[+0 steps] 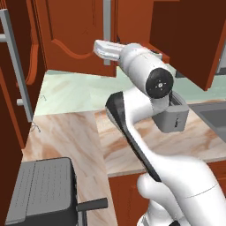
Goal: The dining table condiment station is running low on ketchup. Refill the condiment station by opening the cabinet and taking the ketchup from the cabinet and placing it on the dining table.
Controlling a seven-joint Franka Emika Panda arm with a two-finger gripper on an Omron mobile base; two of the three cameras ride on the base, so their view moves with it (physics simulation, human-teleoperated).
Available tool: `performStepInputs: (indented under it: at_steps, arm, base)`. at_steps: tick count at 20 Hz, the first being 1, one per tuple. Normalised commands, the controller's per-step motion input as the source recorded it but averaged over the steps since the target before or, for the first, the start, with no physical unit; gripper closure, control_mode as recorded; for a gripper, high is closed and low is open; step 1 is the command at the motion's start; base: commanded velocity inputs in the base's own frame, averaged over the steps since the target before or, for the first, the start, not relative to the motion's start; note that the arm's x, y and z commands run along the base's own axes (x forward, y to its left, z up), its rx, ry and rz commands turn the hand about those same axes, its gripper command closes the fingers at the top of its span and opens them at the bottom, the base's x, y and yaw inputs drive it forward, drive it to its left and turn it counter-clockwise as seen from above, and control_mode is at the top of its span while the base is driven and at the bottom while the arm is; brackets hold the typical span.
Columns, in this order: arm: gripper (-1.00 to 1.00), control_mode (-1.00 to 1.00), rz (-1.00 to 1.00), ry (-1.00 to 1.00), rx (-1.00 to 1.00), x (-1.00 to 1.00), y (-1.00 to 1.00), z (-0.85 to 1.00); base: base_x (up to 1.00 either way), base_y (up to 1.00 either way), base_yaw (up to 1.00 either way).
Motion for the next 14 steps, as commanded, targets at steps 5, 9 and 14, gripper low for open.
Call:
performStepInputs:
  at_steps: [5,9,14]
  arm:
    - [-1.0,-1.0,0.13,0.0,0.47,0.0,-1.0,-0.06]
    - [-1.0,-1.0,0.07,0.0,0.41,0.17,-0.72,-0.01]
    - [-1.0,-1.0,0.01,0.07,0.34,0.52,-0.35,0.01]
  base:
    - [0.0,0.0,0.0]
    - [0.0,0.0,0.0]
    - [0.0,0.0,0.0]
